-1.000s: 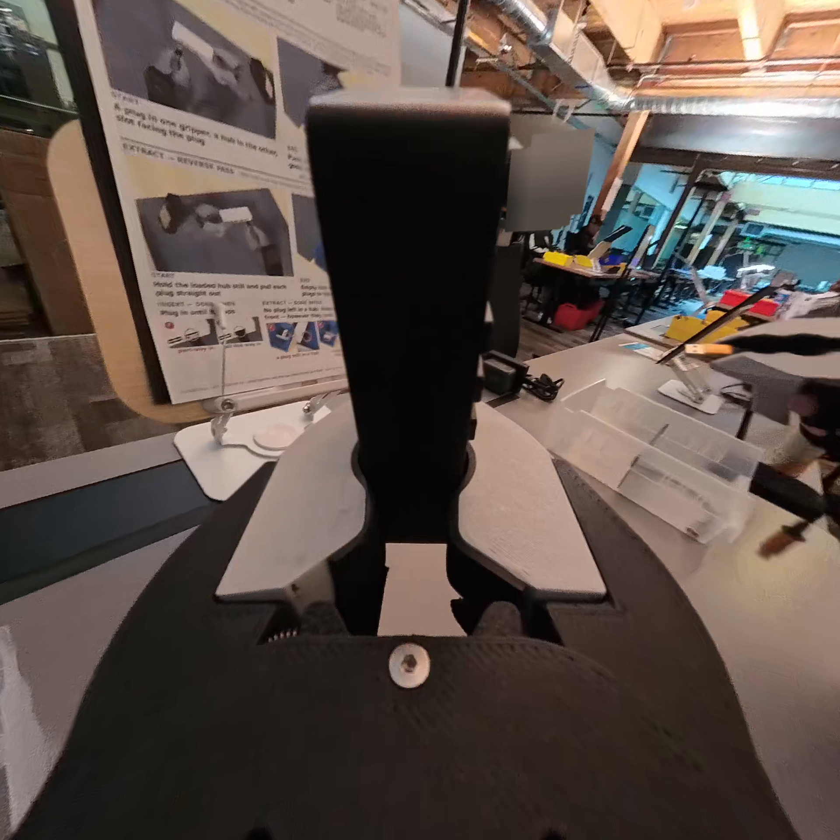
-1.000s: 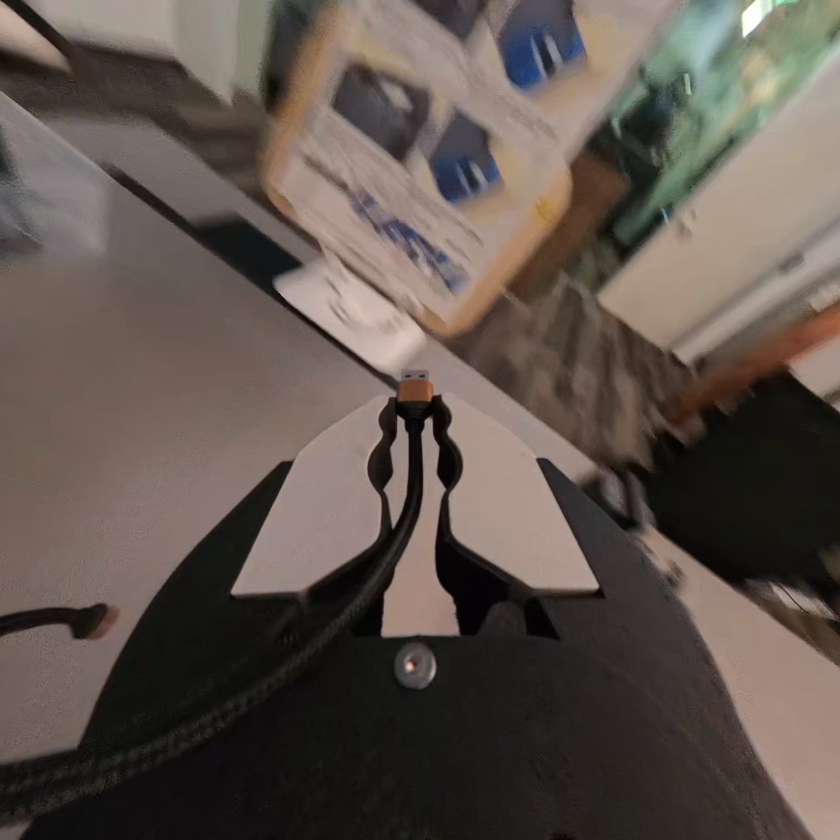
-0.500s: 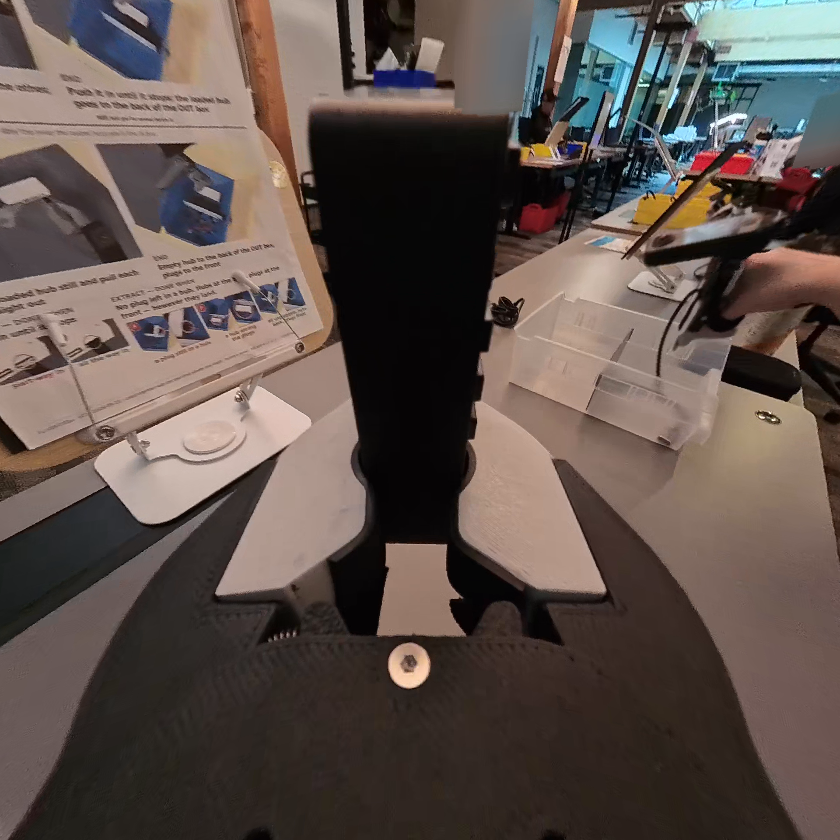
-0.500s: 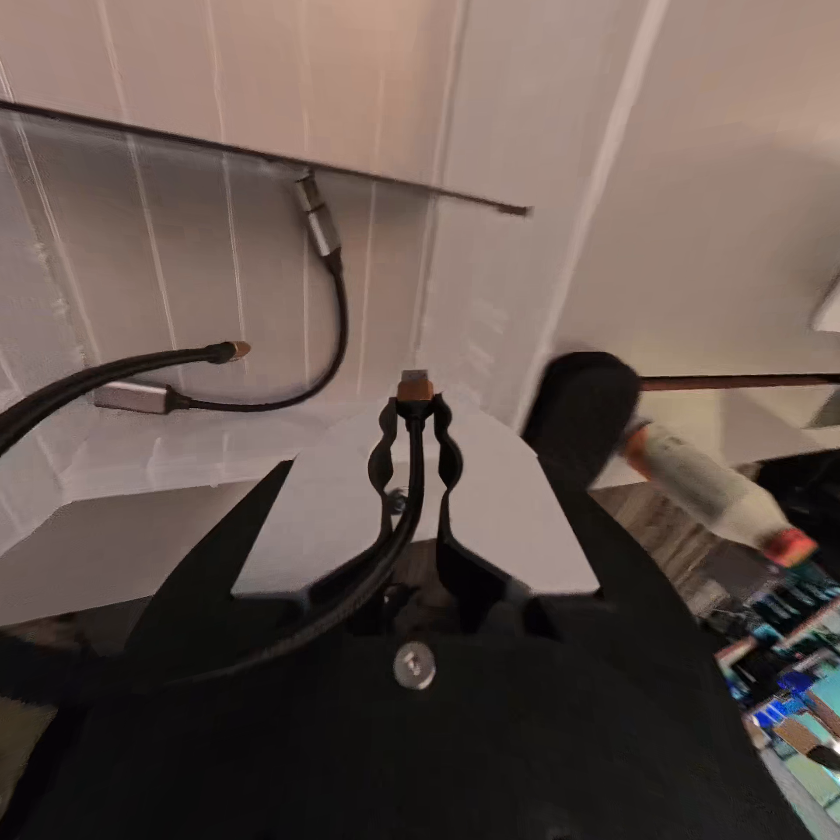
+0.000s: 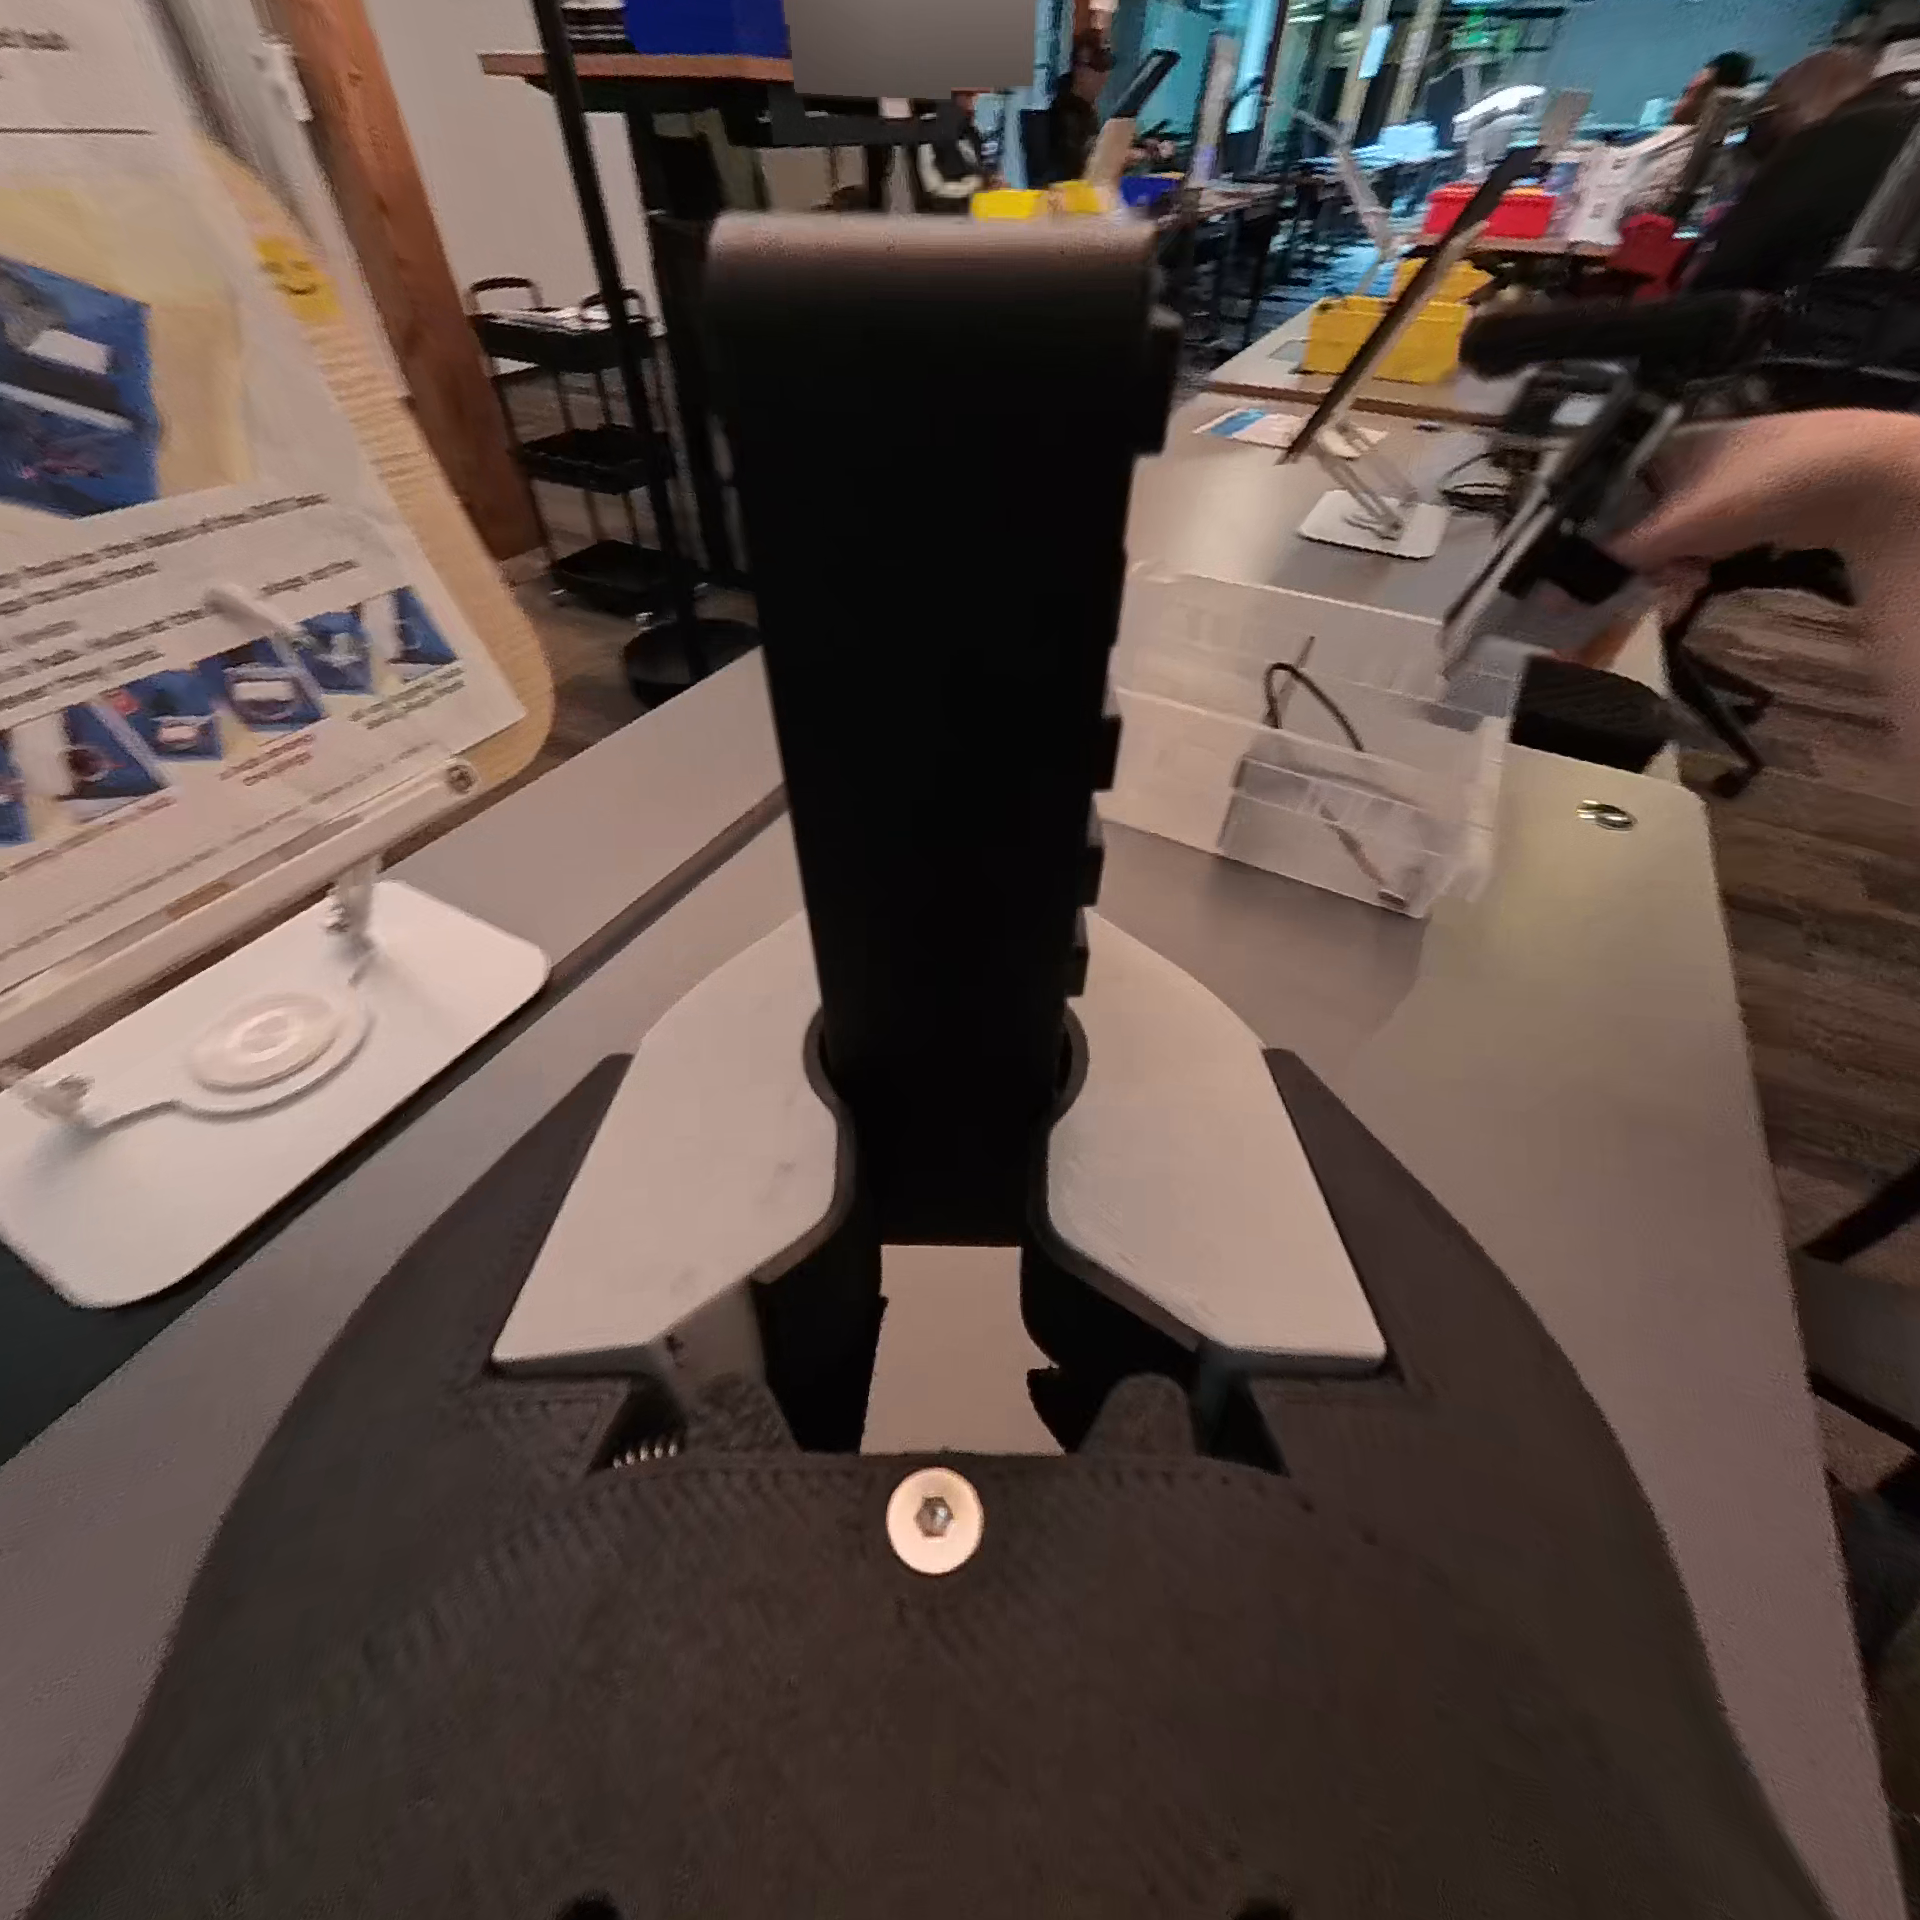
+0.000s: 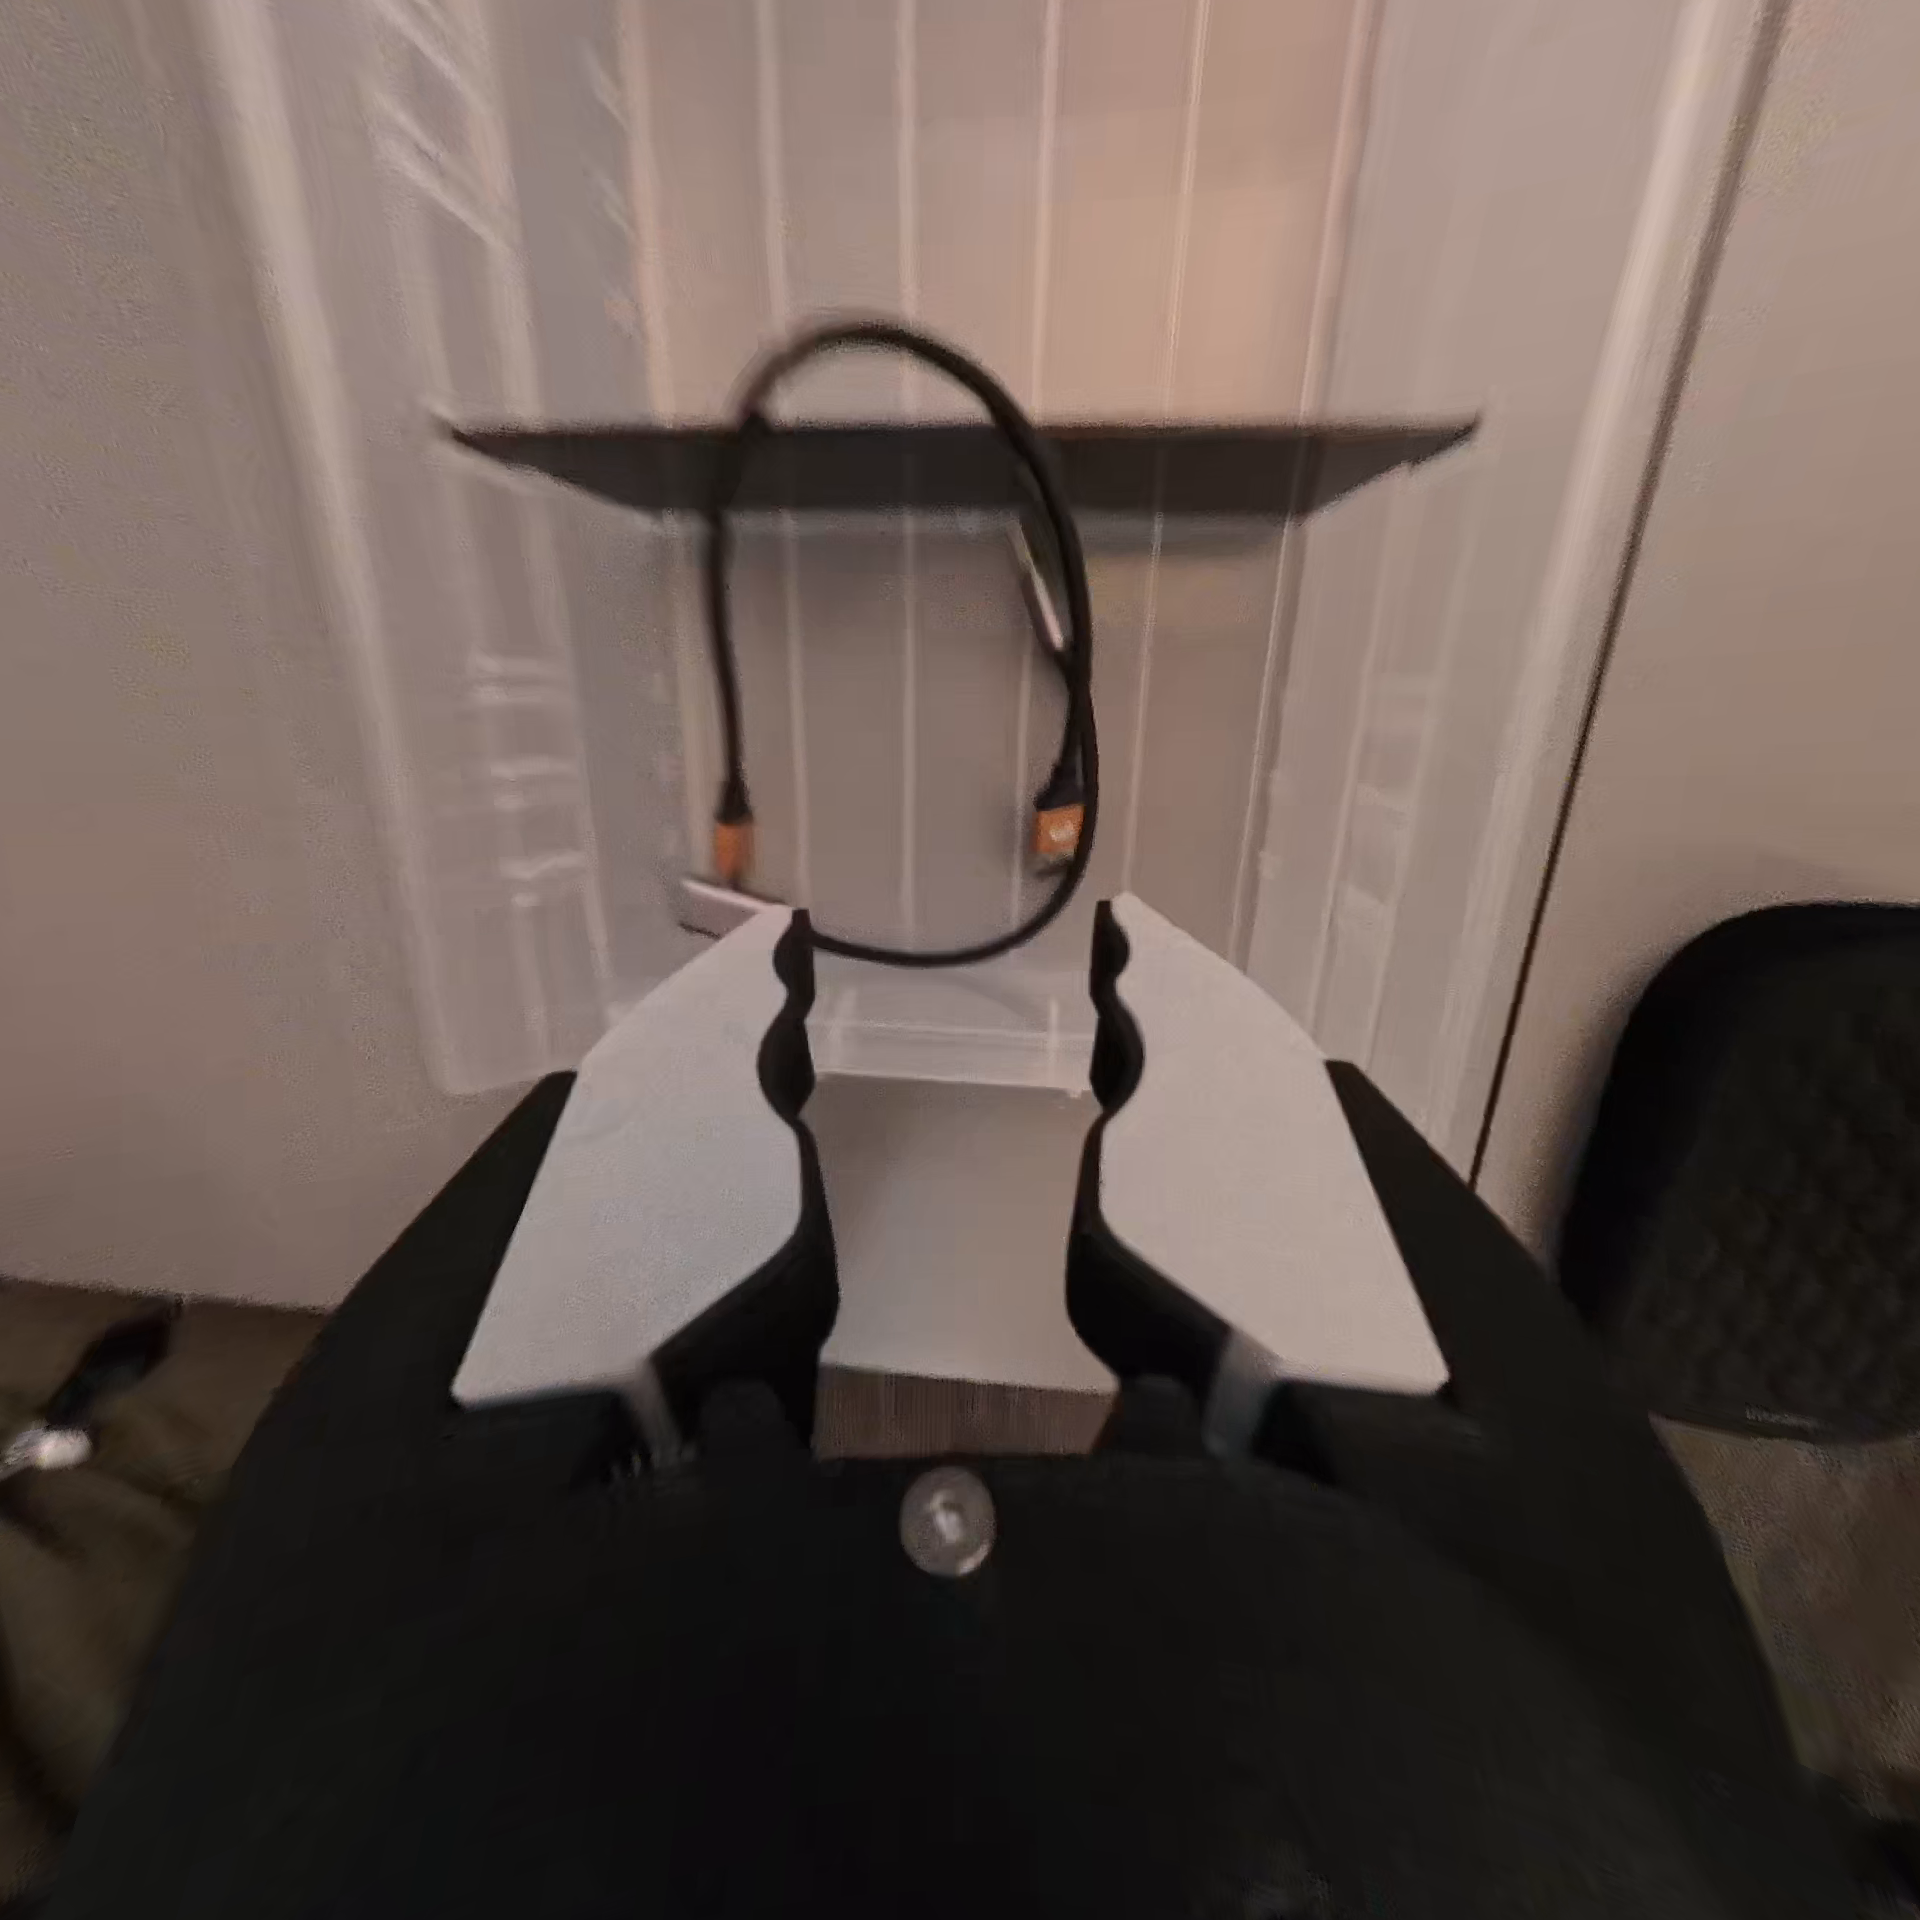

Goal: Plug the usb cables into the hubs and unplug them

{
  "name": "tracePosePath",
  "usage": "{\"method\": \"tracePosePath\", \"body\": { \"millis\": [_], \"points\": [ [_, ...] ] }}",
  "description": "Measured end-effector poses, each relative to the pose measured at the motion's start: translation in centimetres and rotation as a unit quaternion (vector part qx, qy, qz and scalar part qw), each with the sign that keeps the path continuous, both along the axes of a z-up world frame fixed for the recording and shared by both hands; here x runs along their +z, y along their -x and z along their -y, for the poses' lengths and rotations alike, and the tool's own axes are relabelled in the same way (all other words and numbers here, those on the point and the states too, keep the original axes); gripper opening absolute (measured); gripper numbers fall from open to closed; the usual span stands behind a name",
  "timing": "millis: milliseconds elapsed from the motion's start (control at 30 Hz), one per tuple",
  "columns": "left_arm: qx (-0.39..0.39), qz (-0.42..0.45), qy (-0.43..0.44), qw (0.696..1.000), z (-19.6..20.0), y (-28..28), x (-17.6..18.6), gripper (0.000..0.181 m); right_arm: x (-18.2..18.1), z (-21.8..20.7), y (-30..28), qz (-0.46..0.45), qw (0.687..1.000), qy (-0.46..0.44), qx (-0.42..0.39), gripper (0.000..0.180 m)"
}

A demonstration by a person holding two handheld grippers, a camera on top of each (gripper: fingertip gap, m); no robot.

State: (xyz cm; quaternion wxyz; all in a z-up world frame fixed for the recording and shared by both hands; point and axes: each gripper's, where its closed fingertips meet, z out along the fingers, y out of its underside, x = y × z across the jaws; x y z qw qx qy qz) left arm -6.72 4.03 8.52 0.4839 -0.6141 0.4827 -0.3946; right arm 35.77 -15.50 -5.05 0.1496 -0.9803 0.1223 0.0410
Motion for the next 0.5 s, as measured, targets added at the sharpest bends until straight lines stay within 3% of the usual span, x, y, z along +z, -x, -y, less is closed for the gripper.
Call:
{"method": "tracePosePath", "body": {
  "millis": [67, 100, 167, 233, 267, 367, 500],
  "points": [
    [-0.052, 0.011, 0.015, 0.998, 2.0, -1.2, 0.1, 0.028, 4.6, -2.2, 2.1, 0.045, 0.991, -0.127, 0.014, 0.048],
    [-0.089, 0.021, 0.027, 0.995, 3.3, -1.9, 0.2, 0.028, 7.5, -4.3, 4.5, 0.063, 0.971, -0.223, 0.056, 0.047],
    [-0.159, 0.040, 0.054, 0.985, 5.9, -3.0, 0.4, 0.028, 13.9, -7.6, 12.3, 0.064, 0.883, -0.431, 0.175, 0.047],
    [-0.211, 0.052, 0.079, 0.973, 8.0, -3.9, 0.6, 0.028, 18.0, -8.5, 20.4, 0.026, 0.780, -0.568, 0.261, 0.050],
    [-0.232, 0.053, 0.088, 0.967, 9.0, -4.2, 0.5, 0.028, 19.0, -8.7, 24.1, -0.007, 0.745, -0.597, 0.297, 0.053],
    [-0.263, 0.035, 0.093, 0.960, 10.7, -5.0, -0.2, 0.028, 19.5, -9.0, 33.0, -0.127, 0.691, -0.598, 0.385, 0.064],
    [-0.275, 0.006, 0.082, 0.958, 11.7, -5.7, -1.4, 0.028, 18.3, -10.1, 38.6, -0.257, 0.683, -0.539, 0.420, 0.066]
  ]
}}
